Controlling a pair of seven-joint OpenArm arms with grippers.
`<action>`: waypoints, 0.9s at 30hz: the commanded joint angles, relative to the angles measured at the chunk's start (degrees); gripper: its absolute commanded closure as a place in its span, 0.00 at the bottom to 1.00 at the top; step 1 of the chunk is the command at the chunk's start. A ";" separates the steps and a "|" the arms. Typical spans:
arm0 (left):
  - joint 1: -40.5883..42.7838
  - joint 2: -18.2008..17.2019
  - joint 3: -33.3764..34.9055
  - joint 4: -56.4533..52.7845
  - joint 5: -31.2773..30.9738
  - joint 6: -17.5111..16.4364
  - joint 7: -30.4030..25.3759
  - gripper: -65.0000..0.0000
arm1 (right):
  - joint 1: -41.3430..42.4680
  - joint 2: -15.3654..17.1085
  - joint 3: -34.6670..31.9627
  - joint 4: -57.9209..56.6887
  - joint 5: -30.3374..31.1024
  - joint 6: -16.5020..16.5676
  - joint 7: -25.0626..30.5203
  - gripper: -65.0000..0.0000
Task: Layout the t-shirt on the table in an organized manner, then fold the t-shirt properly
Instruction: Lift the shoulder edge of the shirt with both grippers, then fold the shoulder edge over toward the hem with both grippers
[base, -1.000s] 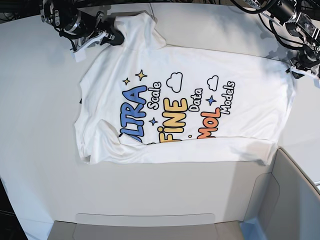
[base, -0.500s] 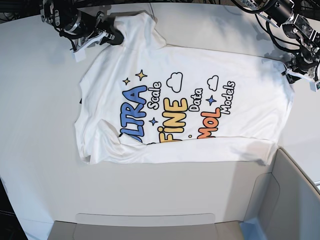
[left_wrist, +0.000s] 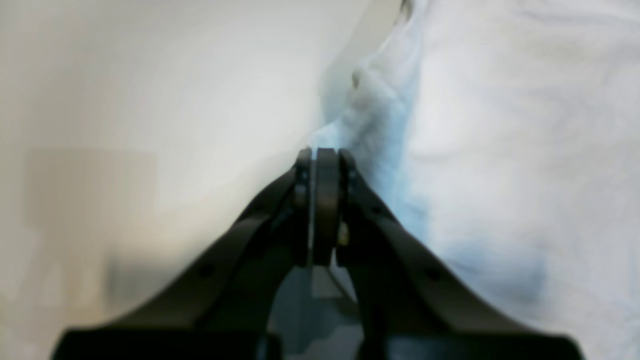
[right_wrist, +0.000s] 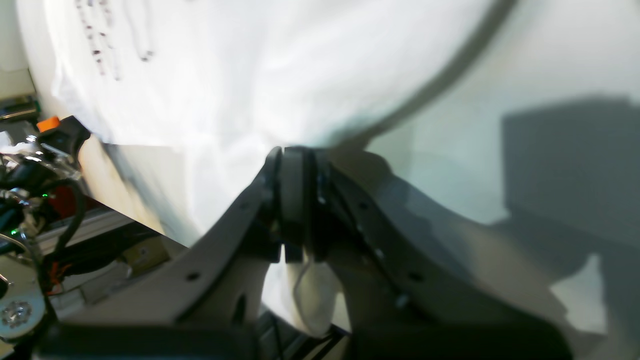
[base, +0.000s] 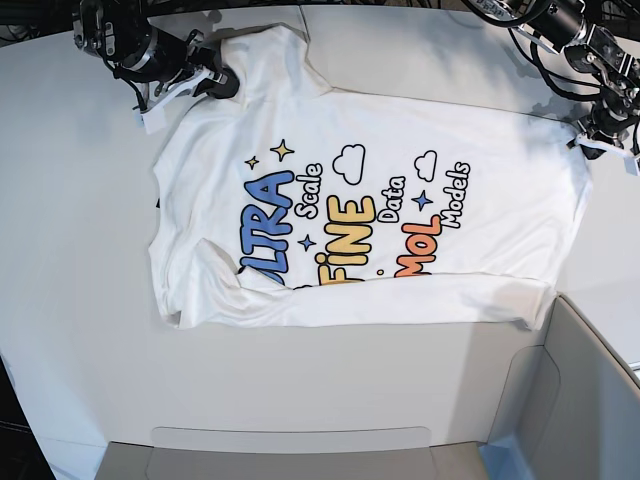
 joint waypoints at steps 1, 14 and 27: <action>0.10 -0.91 -1.55 1.09 1.10 0.38 1.27 1.00 | -0.59 0.40 0.25 1.44 1.11 0.53 0.35 1.00; 0.63 -0.64 -4.19 4.34 1.01 0.38 1.62 1.00 | -2.44 -0.48 7.02 6.27 1.19 0.62 0.70 1.00; 0.72 -0.64 -3.75 13.05 1.19 0.38 1.89 1.00 | -3.58 -2.76 14.84 6.27 1.28 13.01 0.70 1.00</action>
